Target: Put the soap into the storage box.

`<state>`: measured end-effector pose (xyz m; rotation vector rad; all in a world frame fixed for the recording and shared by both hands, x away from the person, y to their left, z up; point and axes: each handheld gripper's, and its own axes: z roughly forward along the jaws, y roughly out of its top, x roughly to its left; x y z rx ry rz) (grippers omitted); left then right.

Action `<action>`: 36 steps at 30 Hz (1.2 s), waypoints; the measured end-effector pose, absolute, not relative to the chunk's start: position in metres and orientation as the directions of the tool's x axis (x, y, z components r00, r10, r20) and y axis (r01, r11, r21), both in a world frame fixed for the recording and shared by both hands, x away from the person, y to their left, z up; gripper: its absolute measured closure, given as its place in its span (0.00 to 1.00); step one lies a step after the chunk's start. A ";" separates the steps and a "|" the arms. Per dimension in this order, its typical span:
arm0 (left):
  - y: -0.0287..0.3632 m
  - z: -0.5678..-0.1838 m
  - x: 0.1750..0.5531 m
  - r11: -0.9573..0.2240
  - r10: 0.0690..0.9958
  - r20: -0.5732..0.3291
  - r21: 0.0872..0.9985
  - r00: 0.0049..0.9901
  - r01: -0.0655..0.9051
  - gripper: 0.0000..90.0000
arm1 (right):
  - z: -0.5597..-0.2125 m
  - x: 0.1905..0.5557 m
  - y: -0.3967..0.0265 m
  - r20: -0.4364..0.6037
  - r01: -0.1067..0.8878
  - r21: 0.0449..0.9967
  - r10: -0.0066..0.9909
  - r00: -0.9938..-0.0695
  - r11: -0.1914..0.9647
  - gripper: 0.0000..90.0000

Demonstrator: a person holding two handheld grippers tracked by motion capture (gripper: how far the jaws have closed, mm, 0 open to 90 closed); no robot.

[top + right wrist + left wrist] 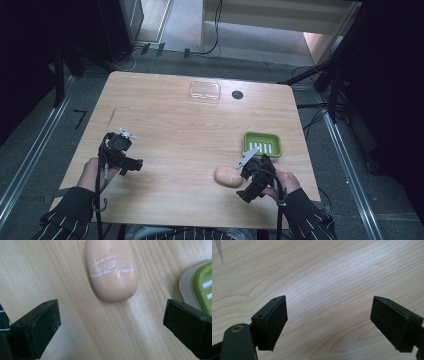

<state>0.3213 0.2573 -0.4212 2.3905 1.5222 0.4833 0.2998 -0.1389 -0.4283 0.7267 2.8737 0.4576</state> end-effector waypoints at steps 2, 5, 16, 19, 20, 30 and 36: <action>0.257 -0.421 0.321 -0.414 0.909 0.135 0.394 0.394 0.821 0.16 | -0.428 0.302 -0.138 -0.062 0.440 0.330 0.484 -0.873 0.836 0.02; 0.257 -0.421 0.321 -0.414 0.909 0.135 0.394 0.394 0.821 0.16 | -0.427 0.303 -0.138 -0.058 0.449 0.331 0.493 -0.868 0.830 0.02; 0.258 -0.421 0.321 -0.413 0.910 0.134 0.393 0.393 0.822 0.16 | -0.427 0.318 -0.126 -0.057 0.446 0.333 0.490 -0.870 0.831 0.02; 0.258 -0.421 0.321 -0.413 0.910 0.135 0.392 0.393 0.822 0.16 | -0.428 0.322 -0.123 -0.055 0.445 0.328 0.488 -0.871 0.833 0.02; 0.258 -0.421 0.321 -0.414 0.909 0.135 0.393 0.393 0.821 0.16 | -0.428 0.322 -0.123 -0.055 0.445 0.328 0.488 -0.871 0.833 0.02; 0.258 -0.421 0.321 -0.414 0.909 0.135 0.393 0.394 0.821 0.16 | -0.433 0.333 -0.114 -0.046 0.444 0.304 0.479 -0.877 0.843 0.02; 0.258 -0.421 0.321 -0.413 0.909 0.134 0.395 0.394 0.820 0.16 | -0.437 0.339 -0.111 -0.032 0.442 0.302 0.472 -0.881 0.845 0.02</action>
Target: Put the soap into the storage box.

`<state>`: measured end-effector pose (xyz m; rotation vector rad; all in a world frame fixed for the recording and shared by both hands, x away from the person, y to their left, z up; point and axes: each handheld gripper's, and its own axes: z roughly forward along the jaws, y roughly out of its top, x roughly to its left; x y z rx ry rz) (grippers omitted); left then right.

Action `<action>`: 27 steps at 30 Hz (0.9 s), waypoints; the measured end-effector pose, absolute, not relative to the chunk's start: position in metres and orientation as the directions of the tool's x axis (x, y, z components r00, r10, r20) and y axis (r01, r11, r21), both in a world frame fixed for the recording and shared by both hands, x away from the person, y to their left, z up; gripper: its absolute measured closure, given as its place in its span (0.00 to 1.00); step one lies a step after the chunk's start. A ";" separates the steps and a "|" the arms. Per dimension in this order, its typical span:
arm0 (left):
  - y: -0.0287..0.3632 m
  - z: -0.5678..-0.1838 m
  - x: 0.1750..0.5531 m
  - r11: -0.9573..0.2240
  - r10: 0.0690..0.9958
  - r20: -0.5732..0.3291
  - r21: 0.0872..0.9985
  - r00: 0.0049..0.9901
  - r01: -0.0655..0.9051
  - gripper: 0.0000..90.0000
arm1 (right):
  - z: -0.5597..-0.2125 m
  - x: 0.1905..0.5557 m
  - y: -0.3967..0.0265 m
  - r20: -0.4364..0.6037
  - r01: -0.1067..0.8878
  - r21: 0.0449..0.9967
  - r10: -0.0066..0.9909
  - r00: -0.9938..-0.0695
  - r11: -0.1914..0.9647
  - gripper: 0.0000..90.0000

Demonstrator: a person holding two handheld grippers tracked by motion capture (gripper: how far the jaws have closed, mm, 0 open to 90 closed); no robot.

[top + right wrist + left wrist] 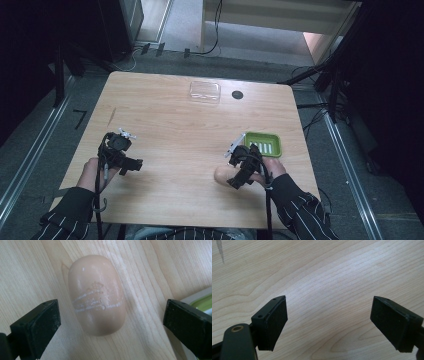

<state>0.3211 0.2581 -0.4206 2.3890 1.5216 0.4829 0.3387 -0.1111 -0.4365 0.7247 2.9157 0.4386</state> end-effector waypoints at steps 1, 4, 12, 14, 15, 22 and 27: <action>0.258 -0.421 0.321 -0.414 0.909 0.134 0.394 0.394 0.821 0.16 | -0.437 0.339 -0.110 -0.030 0.444 0.300 0.473 -0.880 0.844 0.02; 0.258 -0.421 0.321 -0.414 0.909 0.134 0.394 0.395 0.820 0.16 | -0.439 0.341 -0.108 -0.021 0.434 0.294 0.459 -0.888 0.852 0.02; 0.258 -0.421 0.321 -0.416 0.908 0.134 0.392 0.396 0.821 0.16 | -0.444 0.344 -0.102 -0.006 0.417 0.269 0.434 -0.901 0.868 0.02; 0.258 -0.421 0.321 -0.414 0.909 0.134 0.393 0.395 0.821 0.16 | -0.445 0.344 -0.102 -0.007 0.409 0.266 0.426 -0.905 0.873 0.02; 0.258 -0.421 0.321 -0.415 0.909 0.135 0.393 0.395 0.821 0.16 | -0.445 0.344 -0.102 -0.007 0.409 0.266 0.426 -0.905 0.873 0.02; 0.258 -0.421 0.321 -0.417 0.908 0.135 0.391 0.397 0.820 0.16 | -0.449 0.348 -0.098 -0.013 0.386 0.237 0.400 -0.916 0.891 0.02; 0.259 -0.421 0.321 -0.416 0.908 0.134 0.392 0.396 0.821 0.16 | -0.451 0.352 -0.094 -0.012 0.377 0.220 0.388 -0.921 0.900 0.02</action>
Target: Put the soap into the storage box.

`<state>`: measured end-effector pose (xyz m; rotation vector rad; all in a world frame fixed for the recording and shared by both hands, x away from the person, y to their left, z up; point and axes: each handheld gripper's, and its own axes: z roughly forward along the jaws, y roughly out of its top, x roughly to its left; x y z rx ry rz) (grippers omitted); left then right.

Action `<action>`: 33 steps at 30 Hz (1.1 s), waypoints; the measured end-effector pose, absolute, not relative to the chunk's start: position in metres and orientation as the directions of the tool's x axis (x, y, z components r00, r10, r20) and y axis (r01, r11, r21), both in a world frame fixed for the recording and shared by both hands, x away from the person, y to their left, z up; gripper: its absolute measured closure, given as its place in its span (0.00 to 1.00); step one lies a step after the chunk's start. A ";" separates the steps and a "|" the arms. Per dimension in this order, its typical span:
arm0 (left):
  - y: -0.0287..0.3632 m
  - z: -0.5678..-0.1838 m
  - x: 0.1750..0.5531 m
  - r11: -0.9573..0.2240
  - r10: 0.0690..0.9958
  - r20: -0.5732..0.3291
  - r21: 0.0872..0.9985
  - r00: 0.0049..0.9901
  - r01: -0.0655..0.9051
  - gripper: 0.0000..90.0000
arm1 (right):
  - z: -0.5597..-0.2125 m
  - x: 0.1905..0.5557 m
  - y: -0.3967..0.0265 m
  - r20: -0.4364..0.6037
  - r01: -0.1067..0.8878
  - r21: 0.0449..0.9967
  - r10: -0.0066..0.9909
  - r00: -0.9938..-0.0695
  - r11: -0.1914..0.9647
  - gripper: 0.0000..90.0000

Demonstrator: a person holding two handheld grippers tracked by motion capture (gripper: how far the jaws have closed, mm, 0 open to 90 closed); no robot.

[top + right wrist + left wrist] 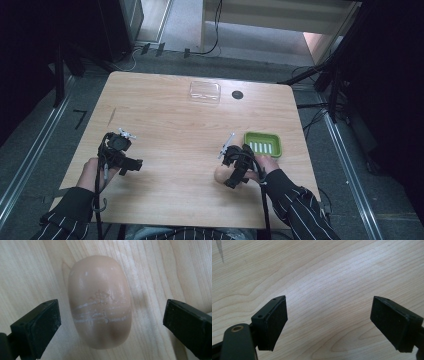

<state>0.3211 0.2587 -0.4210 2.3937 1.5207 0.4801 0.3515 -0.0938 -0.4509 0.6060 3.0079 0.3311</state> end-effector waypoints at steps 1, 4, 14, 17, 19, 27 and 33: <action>0.259 -0.421 0.321 -0.414 0.909 0.133 0.392 0.395 0.821 0.16 | -0.452 0.352 -0.092 -0.006 0.372 0.211 0.382 -0.924 0.904 0.02; 0.259 -0.421 0.321 -0.413 0.909 0.132 0.394 0.394 0.821 0.16 | -0.453 0.353 -0.090 -0.007 0.364 0.203 0.373 -0.928 0.909 0.04; 0.258 -0.421 0.321 -0.416 0.908 0.133 0.392 0.397 0.820 0.16 | -0.458 0.353 -0.088 0.018 0.329 0.169 0.331 -0.943 0.929 0.09; 0.258 -0.421 0.321 -0.416 0.908 0.133 0.392 0.397 0.821 0.16 | -0.460 0.352 -0.087 0.023 0.318 0.170 0.319 -0.947 0.932 0.09; 0.258 -0.421 0.321 -0.416 0.908 0.133 0.391 0.396 0.821 0.16 | -0.461 0.352 -0.086 0.014 0.320 0.155 0.321 -0.947 0.935 0.09; 0.259 -0.421 0.321 -0.414 0.909 0.133 0.393 0.394 0.821 0.16 | -0.467 0.357 -0.077 0.014 0.285 0.115 0.285 -0.958 0.952 0.16; 0.259 -0.421 0.321 -0.415 0.909 0.132 0.392 0.396 0.821 0.16 | -0.468 0.358 -0.074 0.008 0.281 0.100 0.282 -0.959 0.955 0.21</action>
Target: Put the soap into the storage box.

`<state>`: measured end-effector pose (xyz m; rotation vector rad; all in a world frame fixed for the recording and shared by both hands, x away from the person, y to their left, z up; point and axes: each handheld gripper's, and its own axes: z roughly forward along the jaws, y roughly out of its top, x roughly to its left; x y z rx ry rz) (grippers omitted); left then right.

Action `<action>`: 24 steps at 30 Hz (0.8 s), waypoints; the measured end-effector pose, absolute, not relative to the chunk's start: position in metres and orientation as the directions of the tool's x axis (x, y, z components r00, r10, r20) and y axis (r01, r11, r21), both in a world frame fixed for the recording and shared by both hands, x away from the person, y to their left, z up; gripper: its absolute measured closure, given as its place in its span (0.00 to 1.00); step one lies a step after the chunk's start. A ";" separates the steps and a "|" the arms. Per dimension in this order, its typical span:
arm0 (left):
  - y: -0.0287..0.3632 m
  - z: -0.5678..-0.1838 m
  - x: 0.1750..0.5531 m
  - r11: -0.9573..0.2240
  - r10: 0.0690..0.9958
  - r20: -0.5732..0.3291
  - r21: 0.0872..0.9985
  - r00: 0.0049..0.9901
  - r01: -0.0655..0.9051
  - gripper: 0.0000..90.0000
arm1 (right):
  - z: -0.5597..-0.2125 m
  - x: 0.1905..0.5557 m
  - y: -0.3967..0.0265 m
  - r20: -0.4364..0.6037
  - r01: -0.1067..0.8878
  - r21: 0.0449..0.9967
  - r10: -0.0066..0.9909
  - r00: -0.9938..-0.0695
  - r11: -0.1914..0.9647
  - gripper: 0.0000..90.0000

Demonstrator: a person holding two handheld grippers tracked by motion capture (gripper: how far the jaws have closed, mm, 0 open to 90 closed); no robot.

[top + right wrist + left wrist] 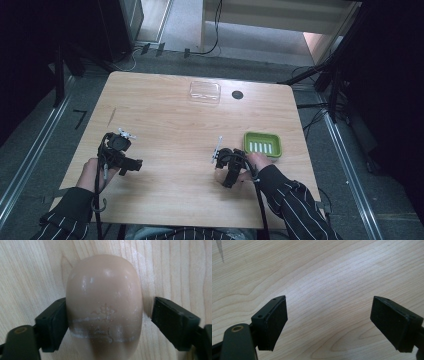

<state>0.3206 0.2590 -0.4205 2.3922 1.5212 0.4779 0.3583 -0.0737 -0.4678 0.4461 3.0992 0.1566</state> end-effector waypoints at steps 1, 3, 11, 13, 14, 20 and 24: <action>0.259 -0.420 0.321 -0.416 0.908 0.133 0.391 0.397 0.821 0.16 | -0.468 0.358 -0.074 0.008 0.281 0.100 0.282 -0.959 0.955 0.21; 0.258 -0.421 0.321 -0.416 0.908 0.133 0.392 0.397 0.821 0.16 | -0.468 0.358 -0.073 0.001 0.275 0.099 0.276 -0.961 0.956 0.22; 0.258 -0.421 0.321 -0.416 0.908 0.132 0.391 0.397 0.821 0.16 | -0.465 0.356 -0.073 -0.014 0.264 0.113 0.267 -0.964 0.958 0.36; 0.258 -0.421 0.321 -0.415 0.908 0.132 0.391 0.397 0.821 0.16 | -0.465 0.356 -0.073 -0.013 0.265 0.114 0.268 -0.963 0.957 0.36; 0.258 -0.421 0.321 -0.416 0.908 0.132 0.391 0.397 0.821 0.16 | -0.465 0.356 -0.073 -0.014 0.265 0.113 0.268 -0.963 0.958 0.36; 0.258 -0.421 0.321 -0.416 0.908 0.132 0.391 0.397 0.821 0.16 | -0.465 0.355 -0.073 -0.015 0.266 0.117 0.270 -0.963 0.957 0.37; 0.259 -0.420 0.321 -0.416 0.908 0.133 0.394 0.398 0.819 0.16 | -0.465 0.355 -0.074 -0.010 0.263 0.116 0.266 -0.964 0.958 0.37</action>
